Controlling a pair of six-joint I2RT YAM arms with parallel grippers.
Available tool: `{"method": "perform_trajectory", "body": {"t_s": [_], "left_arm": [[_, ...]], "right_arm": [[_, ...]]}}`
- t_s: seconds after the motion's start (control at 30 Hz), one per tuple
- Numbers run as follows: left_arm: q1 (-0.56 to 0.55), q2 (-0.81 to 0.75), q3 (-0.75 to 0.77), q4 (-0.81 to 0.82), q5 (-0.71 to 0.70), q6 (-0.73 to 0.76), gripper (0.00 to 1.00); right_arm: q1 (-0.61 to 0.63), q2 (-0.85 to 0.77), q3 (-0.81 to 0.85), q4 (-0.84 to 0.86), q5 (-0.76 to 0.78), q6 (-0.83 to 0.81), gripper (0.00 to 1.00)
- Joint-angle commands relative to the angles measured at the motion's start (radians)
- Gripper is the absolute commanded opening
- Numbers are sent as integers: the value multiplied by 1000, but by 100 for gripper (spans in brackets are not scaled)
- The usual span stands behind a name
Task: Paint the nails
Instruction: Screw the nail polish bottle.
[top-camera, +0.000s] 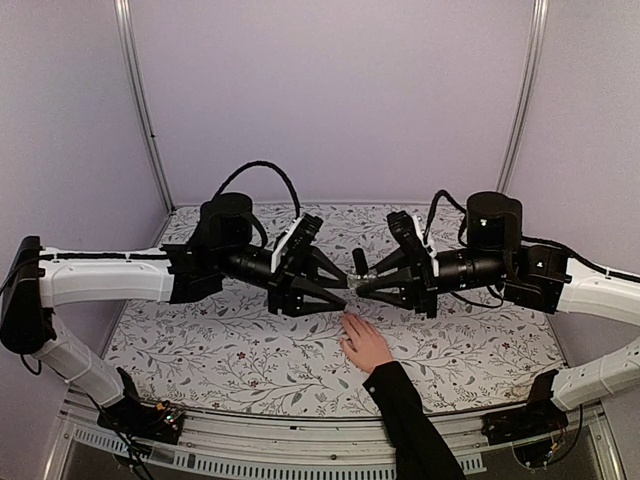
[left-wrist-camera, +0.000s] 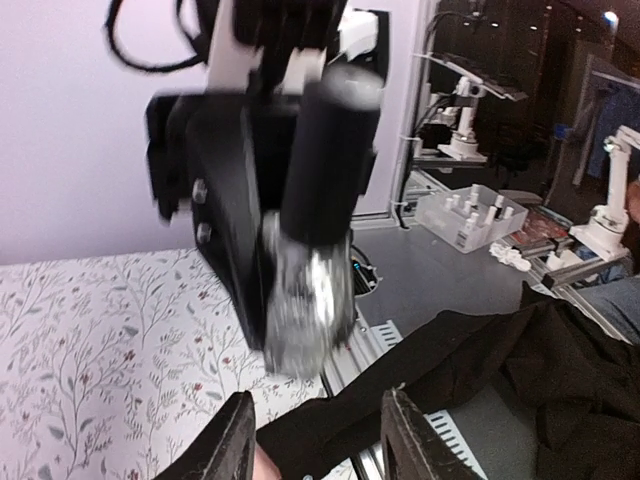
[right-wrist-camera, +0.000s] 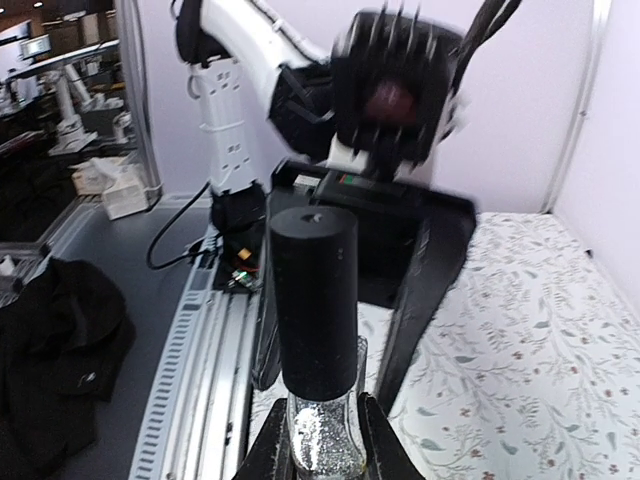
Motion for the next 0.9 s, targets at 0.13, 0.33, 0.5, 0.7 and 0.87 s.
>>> {"method": "perform_trajectory", "body": {"t_s": [0.13,0.33,0.5,0.7,0.87], "left_arm": [[26,-101,-72,107,-299,-150,49],[2,-136,-25,84,-518,-215,49],[-18,-105,61,10,-586,-240,49],[-28,-52,115,-17,-657,-288,49],[-33,-18,141,-29,-653,-309,48]], "right_arm": [[6,-2,-9,102,415,77,0],[6,37,9,74,545,102,0],[6,69,28,56,568,117,0],[6,79,33,61,558,127,0],[6,83,40,57,559,127,0]]}}
